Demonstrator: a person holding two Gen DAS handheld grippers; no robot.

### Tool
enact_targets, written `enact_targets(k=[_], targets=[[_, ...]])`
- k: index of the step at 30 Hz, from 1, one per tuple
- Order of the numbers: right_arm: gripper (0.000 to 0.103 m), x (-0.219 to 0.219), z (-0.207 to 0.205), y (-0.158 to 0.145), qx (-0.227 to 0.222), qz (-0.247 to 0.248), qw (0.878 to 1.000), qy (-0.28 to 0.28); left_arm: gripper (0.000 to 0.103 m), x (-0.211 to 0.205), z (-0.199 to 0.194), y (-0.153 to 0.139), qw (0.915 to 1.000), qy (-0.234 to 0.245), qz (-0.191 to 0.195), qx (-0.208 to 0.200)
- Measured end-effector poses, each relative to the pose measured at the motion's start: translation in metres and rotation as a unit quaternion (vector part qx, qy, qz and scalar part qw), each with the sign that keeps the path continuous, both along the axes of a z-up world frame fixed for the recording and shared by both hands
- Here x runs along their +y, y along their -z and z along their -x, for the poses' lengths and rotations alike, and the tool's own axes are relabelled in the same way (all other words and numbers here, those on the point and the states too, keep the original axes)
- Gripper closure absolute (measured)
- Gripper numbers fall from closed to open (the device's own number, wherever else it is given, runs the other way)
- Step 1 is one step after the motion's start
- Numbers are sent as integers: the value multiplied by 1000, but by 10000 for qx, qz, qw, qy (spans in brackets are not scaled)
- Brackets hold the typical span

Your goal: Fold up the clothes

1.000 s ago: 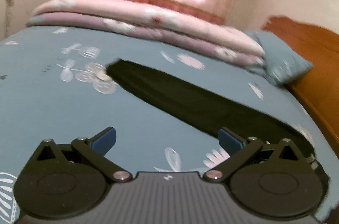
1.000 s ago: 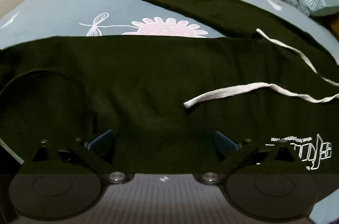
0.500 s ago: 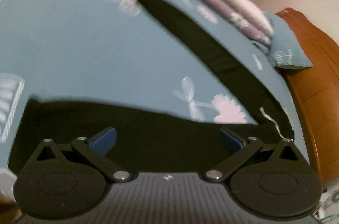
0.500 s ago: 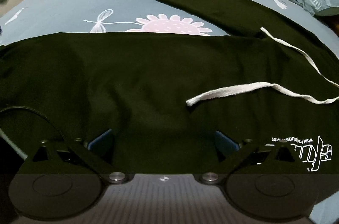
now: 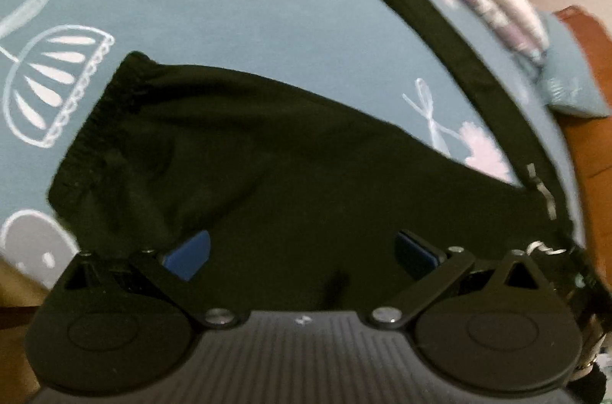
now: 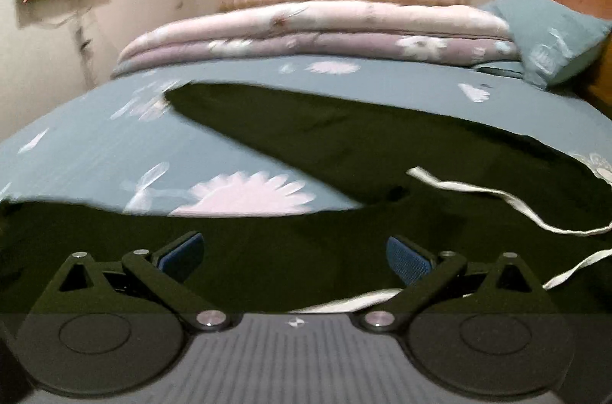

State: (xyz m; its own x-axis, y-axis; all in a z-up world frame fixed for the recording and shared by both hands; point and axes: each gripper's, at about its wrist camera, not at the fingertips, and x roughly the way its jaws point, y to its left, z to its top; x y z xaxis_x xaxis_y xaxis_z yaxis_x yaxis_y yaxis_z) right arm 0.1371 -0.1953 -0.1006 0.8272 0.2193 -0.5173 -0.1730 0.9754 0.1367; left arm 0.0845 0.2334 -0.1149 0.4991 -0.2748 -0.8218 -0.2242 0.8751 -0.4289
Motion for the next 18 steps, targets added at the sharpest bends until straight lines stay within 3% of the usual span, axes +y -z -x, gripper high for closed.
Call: enact_targets(k=[3,6,8,10,13,17,18], targets=[[0,-19,-17,15,471,-621,9949,644,1,-29,-1,-11,9995,280,-85,-156],[0,-31,-32,14,966,-1256,9843,775,1,-53,-7,-6,9988,462,-132,-132],[0,-38,-27,8,854,-1294,9840,877,2,-56,-9,6,9990,402,-118,159],[0,-45,-22,2,720,-1296,9840,986,1,-56,0,8,9991,395,-163,11],[0,-56,-15,-8,524,-1344,9821,1214,1,-52,11,6,9985,233,-341,359],[0,-75,-15,-13,597,-1856,9712,1369,1,-42,17,-9,9967,-145,-542,591],[0,-78,-15,-12,615,-1930,9690,1418,1,-40,17,-18,9974,-181,-533,439]])
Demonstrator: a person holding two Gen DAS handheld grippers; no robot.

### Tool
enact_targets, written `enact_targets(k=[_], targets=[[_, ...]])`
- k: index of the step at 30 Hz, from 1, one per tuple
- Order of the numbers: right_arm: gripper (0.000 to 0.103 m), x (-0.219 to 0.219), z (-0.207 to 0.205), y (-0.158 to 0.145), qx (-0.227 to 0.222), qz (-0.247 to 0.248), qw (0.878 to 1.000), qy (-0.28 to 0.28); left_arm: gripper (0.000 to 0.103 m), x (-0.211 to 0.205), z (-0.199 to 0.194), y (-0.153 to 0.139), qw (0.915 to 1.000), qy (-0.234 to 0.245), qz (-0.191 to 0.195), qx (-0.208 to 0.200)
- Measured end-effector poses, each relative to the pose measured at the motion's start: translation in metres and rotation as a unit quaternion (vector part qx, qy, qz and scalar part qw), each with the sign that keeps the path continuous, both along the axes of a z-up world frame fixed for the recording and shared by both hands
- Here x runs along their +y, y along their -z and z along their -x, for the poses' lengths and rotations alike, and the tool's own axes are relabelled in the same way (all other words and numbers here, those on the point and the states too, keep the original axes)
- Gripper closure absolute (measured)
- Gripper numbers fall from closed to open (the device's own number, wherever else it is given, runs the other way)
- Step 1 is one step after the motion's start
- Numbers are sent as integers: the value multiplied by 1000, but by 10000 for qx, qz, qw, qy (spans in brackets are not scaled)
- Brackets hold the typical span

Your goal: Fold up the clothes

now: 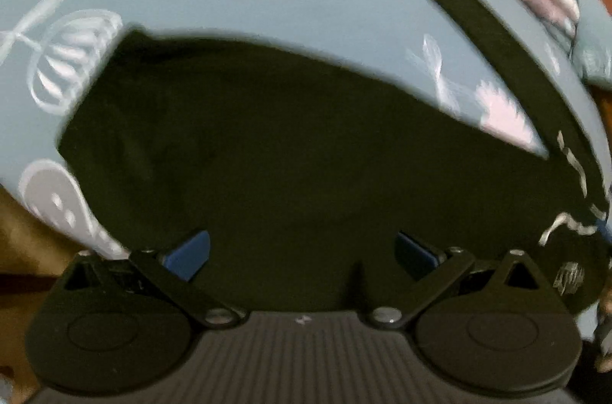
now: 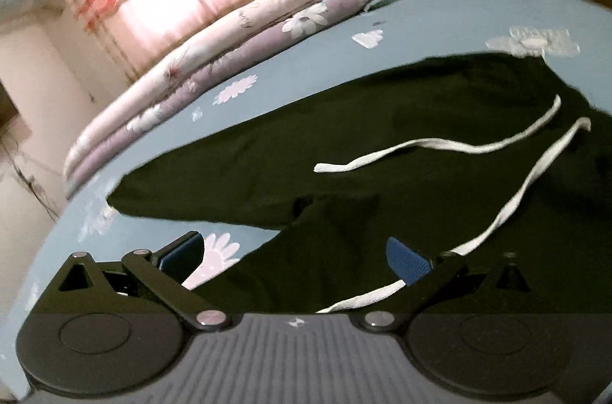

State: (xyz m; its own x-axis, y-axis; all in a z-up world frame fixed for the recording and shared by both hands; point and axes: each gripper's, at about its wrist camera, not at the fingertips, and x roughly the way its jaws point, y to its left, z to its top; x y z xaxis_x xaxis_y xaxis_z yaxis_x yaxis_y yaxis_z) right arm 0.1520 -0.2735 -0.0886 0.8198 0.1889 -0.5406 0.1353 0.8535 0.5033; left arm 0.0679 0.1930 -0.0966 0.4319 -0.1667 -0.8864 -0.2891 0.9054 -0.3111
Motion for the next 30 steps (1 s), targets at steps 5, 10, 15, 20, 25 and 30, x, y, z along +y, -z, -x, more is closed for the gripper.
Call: enact_targets(k=[5,10,15,20,25,30], targets=[[0,-8,-5,8,160,-75,9994,295,1,10,-29,-25,9970,-54,306,-712],[0,-11,-7,15,189,-325,9990,242,1,29,-67,3,9961,-475,295,-683],[0,-16,2,5,-398,-774,9941,-647,1,34,-72,22,9962,-621,350,-494],[0,-7,18,-7,-985,-1523,9449,-2727,1,-4,-64,-1,9971,-93,524,-545],[0,18,26,-2,-781,-473,9543,-2846,1,-87,-72,-26,9847,1039,1182,-743],[0,9,13,10,-333,-647,9703,-2307,1,-149,-81,-7,9783,1524,1210,-714]])
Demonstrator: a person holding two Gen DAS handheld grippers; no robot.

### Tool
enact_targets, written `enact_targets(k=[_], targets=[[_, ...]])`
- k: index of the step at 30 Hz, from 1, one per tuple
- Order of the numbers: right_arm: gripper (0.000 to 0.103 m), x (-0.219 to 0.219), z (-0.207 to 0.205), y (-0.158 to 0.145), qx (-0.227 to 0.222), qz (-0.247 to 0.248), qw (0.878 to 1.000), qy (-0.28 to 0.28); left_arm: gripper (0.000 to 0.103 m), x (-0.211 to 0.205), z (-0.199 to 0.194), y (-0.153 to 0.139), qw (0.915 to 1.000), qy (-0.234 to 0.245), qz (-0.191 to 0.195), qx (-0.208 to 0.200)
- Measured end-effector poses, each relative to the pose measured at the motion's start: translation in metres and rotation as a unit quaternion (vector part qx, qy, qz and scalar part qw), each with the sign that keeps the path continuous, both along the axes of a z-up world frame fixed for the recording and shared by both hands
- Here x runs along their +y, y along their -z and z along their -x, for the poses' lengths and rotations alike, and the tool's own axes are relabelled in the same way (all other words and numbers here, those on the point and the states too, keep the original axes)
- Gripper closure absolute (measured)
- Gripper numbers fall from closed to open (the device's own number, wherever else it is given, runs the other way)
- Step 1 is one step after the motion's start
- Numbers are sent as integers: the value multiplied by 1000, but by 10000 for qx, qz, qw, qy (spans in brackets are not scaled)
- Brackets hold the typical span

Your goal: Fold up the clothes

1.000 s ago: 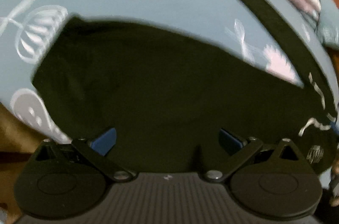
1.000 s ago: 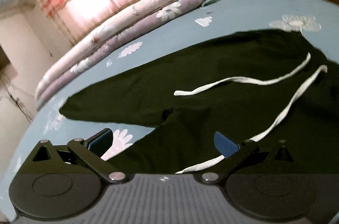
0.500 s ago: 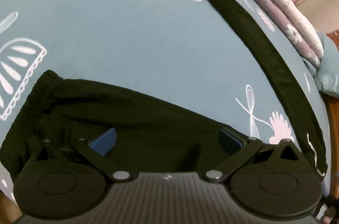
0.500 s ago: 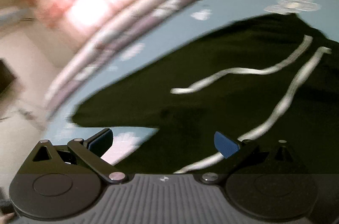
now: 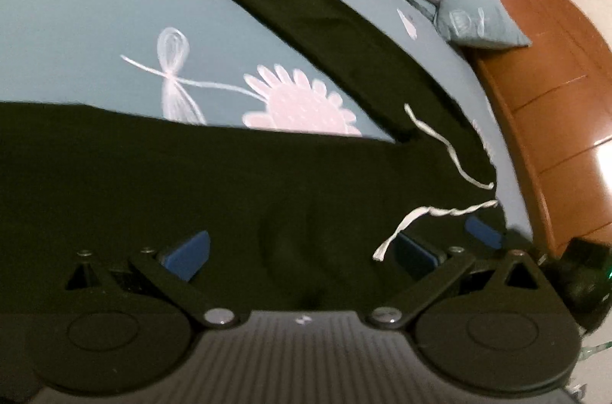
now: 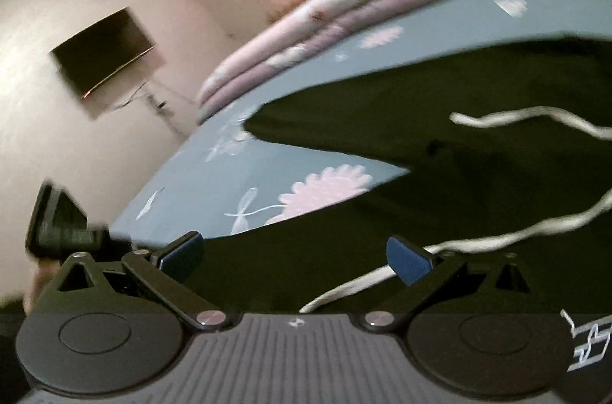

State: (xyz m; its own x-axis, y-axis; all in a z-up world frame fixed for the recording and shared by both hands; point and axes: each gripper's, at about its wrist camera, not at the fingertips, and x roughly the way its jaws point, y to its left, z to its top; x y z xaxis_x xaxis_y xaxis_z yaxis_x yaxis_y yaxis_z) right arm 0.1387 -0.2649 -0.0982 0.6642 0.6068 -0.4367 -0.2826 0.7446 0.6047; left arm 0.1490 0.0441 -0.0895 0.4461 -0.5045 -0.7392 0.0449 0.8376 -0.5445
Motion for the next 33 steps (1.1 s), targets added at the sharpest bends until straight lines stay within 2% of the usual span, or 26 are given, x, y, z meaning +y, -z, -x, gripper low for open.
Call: enact_targets(k=[2,4,5,9,12,14,16,17,22,26,30,33], targets=[[0,-10,-4,3,112,-151,9995,252,1,-3,-1,13,9998,-94,89,119],[0,-18,-4,4,204,-249,9984,466,1,4,0,27,9988,-218,88,421],[0,-22,-5,5,251,-287,9975,587,1,9,6,29,9991,-249,166,310],[0,-33,-2,7,347,-387,9948,875,1,18,21,28,9985,-336,266,331],[0,-37,0,7,384,-465,9936,952,1,23,21,22,9973,-567,229,411],[0,-37,1,6,350,-422,9934,1009,1,23,19,12,9976,-628,226,183],[0,-37,1,6,349,-319,9932,1067,1,18,16,13,9972,-609,394,197],[0,-37,0,6,371,-270,9928,1108,1,13,14,15,9972,-545,447,262],[0,-43,-7,18,774,-180,9879,1332,1,-4,16,27,9990,-346,32,269],[0,-54,-9,28,1056,-119,9810,1624,1,-8,16,15,9989,-362,83,274],[0,-72,-8,37,1340,-122,9675,2142,1,-34,14,-8,9998,17,-72,-184],[0,-83,-9,44,1514,-393,9640,2150,1,-60,4,-18,9984,378,-53,-428]])
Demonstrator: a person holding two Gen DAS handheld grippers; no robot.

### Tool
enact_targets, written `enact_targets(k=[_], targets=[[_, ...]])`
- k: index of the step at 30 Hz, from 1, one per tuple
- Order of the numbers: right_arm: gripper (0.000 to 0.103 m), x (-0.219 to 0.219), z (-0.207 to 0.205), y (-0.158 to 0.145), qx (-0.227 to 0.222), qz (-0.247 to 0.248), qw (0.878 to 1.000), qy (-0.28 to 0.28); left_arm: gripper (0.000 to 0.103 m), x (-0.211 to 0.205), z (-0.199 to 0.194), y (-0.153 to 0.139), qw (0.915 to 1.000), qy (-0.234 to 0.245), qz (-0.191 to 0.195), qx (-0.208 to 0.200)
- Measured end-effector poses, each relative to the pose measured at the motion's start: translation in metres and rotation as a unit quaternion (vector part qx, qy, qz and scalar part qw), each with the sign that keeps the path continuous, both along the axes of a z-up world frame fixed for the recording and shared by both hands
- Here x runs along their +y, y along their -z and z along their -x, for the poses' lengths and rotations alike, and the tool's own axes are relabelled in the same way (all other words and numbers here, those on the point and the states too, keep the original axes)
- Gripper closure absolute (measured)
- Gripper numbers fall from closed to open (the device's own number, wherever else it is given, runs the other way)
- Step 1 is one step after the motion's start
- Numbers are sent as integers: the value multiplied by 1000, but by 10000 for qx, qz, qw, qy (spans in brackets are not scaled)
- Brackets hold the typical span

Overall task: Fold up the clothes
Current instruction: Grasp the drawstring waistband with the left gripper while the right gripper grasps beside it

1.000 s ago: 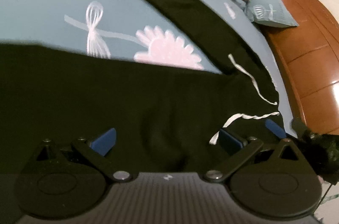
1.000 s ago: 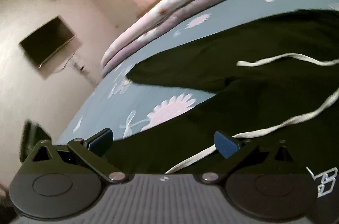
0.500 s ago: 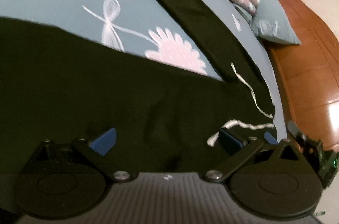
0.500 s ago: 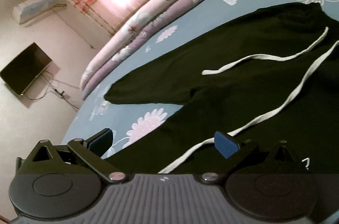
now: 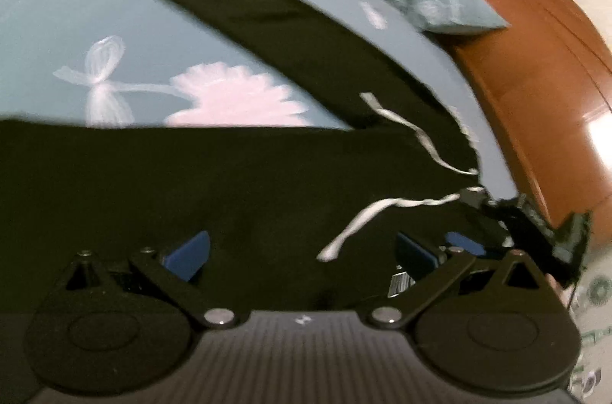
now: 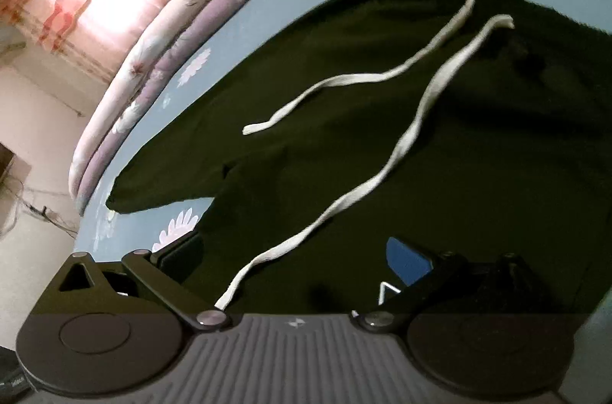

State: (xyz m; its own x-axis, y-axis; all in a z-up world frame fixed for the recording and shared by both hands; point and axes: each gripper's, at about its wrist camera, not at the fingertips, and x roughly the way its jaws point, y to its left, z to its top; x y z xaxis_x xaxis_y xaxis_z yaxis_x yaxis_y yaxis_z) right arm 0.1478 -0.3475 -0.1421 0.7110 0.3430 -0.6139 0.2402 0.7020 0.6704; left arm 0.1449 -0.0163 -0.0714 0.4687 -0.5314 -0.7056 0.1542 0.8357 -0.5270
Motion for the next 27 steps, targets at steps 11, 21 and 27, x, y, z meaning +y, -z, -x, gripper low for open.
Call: enact_targets(k=[11,21,27], targets=[[0,-64,33,-18,-144,657,9888,1331,2,-55,-64,40,9982,109,415,411],[0,-122,65,3,-411,-317,9752,2151,1,-50,-36,26,9986,-253,405,236],[0,-102,41,5,25,225,9862,1637,1,-80,-19,31,9989,-8,-356,319]])
